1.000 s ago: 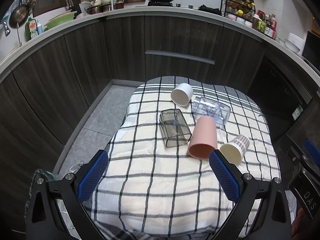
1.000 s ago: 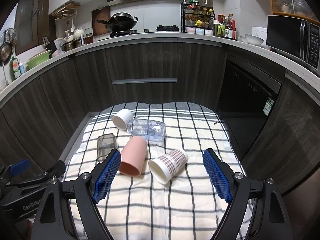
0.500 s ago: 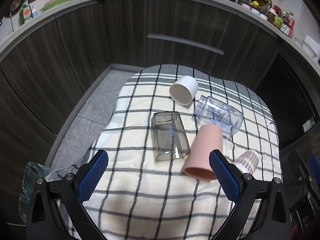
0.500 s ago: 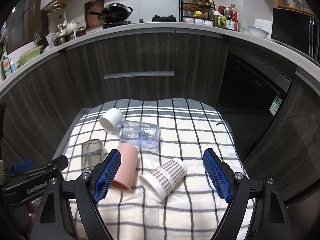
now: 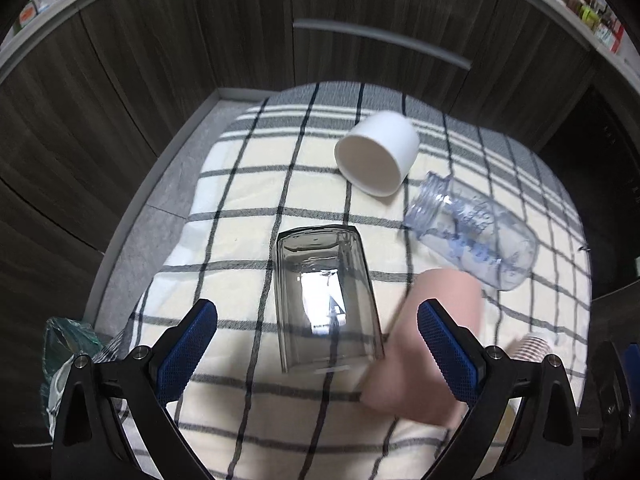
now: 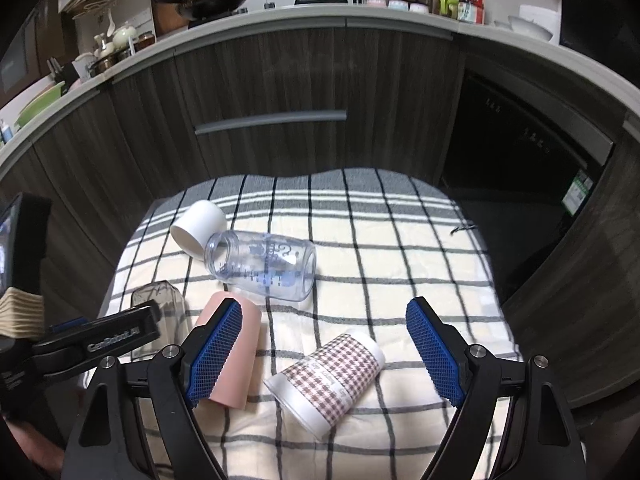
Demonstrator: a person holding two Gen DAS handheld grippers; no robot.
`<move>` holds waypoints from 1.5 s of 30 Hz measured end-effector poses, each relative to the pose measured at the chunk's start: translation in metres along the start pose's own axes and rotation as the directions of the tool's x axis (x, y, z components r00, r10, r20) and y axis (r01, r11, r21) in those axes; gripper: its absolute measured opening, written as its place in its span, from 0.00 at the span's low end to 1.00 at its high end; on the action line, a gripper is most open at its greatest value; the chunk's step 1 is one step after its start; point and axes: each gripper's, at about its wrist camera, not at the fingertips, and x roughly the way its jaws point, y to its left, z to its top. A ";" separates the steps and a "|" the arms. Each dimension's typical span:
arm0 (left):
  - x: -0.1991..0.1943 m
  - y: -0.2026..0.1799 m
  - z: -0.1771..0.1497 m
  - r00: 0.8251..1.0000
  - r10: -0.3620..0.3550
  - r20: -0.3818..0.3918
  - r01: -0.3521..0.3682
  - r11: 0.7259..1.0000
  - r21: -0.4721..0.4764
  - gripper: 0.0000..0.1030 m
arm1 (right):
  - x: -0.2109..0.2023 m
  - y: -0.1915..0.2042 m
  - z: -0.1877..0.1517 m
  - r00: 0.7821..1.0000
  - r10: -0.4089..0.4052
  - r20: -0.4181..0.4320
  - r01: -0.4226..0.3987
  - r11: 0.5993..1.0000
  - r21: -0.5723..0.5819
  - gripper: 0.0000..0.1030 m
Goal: Flip cup upside down
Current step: 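Close the left gripper around the tinted glass cup and lift it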
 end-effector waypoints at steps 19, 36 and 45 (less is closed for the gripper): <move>0.057 -0.003 0.008 0.994 -0.018 -0.111 0.020 1.000 0.017 0.68 | 0.055 0.007 -0.003 0.996 0.028 -0.089 -0.026 0.999 0.023 0.82; 0.025 0.015 -0.022 0.998 -0.002 -0.064 0.006 0.998 0.069 0.67 | 0.040 0.010 -0.017 0.995 0.041 -0.092 -0.038 0.999 0.029 0.82; -0.022 0.016 -0.082 0.997 -0.043 -0.065 0.051 0.990 0.129 0.67 | -0.005 -0.004 -0.050 0.994 0.041 -0.104 -0.038 0.999 0.035 0.82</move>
